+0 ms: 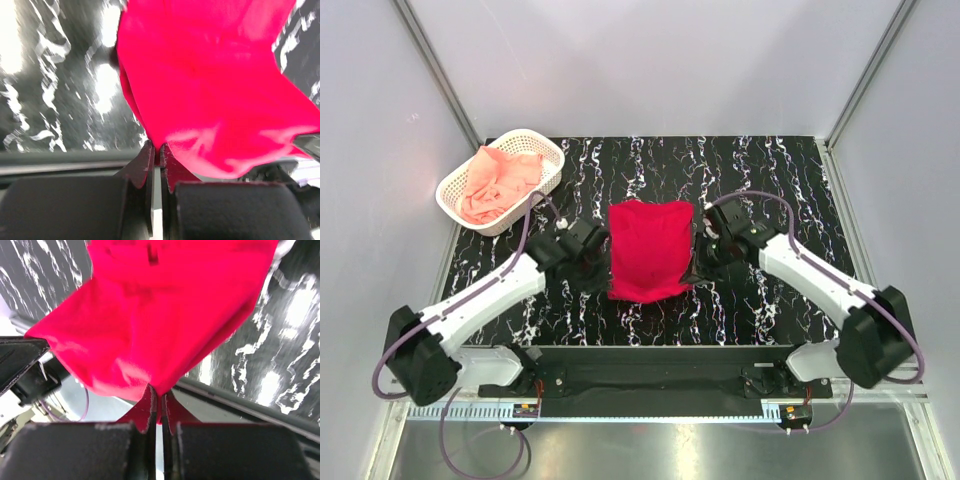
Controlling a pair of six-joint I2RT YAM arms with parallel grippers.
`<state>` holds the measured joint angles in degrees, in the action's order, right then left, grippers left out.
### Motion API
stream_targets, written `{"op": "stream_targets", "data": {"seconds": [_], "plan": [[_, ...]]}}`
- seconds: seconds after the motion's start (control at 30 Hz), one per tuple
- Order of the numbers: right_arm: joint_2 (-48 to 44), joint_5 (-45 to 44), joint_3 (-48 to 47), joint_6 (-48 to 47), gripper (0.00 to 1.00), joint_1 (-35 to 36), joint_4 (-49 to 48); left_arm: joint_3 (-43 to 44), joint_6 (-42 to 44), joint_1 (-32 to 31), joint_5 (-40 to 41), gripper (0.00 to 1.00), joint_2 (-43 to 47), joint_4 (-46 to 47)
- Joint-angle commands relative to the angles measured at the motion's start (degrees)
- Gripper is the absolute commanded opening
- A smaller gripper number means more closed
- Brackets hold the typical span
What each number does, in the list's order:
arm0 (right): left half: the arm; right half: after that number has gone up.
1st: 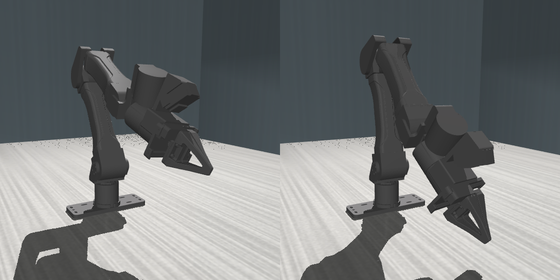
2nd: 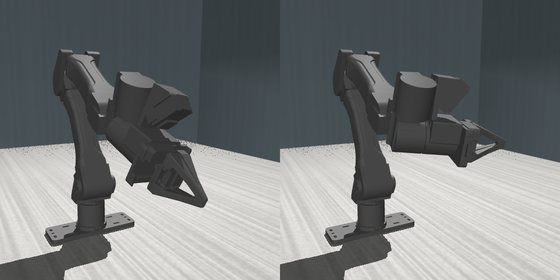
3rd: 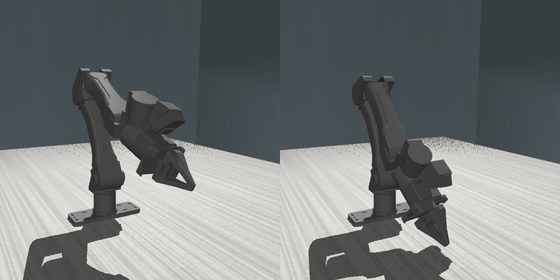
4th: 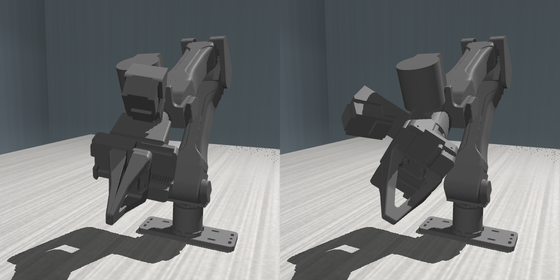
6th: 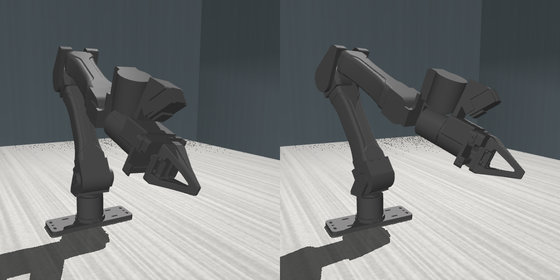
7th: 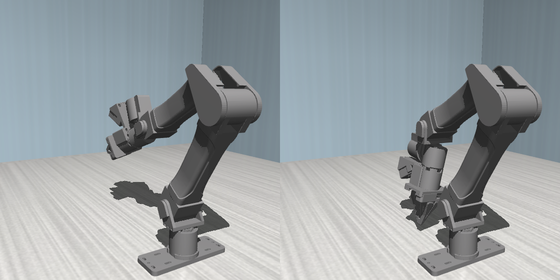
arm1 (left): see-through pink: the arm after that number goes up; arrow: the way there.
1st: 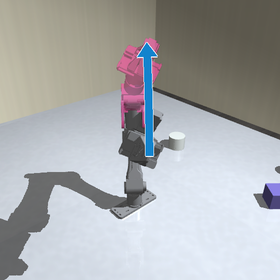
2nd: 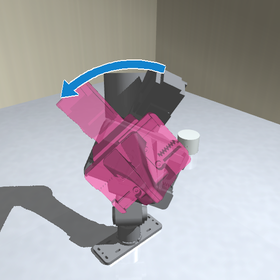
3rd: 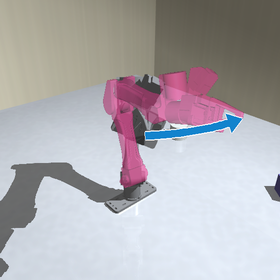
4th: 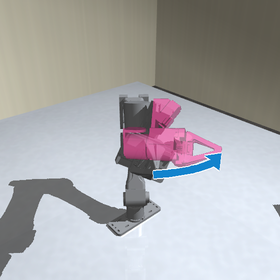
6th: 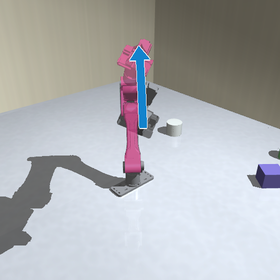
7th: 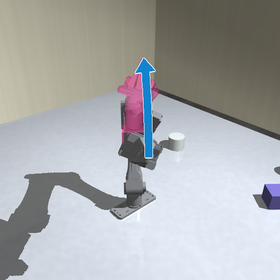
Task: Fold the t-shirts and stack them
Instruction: Fold the tshirt
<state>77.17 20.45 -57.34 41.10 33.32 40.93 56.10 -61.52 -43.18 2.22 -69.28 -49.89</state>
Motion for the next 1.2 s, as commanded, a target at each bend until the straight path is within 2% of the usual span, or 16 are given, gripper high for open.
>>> {"op": "stream_targets", "data": {"seconds": [0.0,0.23,0.43,0.8,1.17], "plan": [[4.12,-0.41,-6.54,-5.14,0.00,-4.12,3.45,6.21,7.97,4.41,0.16,0.00,-4.62,-1.26],[14.22,3.28,-18.05,-10.33,0.00,-10.73,5.30,18.33,15.45,12.06,-3.35,0.00,-15.78,-0.74],[21.43,5.83,-25.70,-13.32,0.00,-12.84,6.27,29.31,19.24,14.08,-5.38,0.00,-24.93,-2.58],[30.58,8.82,-34.41,-14.65,0.00,-14.95,7.06,35.22,22.23,19.00,-6.79,0.00,-31.35,-3.02],[35.77,9.52,-39.77,-14.82,0.00,-16.71,7.32,40.84,24.95,20.50,-9.07,0.00,-37.16,-1.53]]}}
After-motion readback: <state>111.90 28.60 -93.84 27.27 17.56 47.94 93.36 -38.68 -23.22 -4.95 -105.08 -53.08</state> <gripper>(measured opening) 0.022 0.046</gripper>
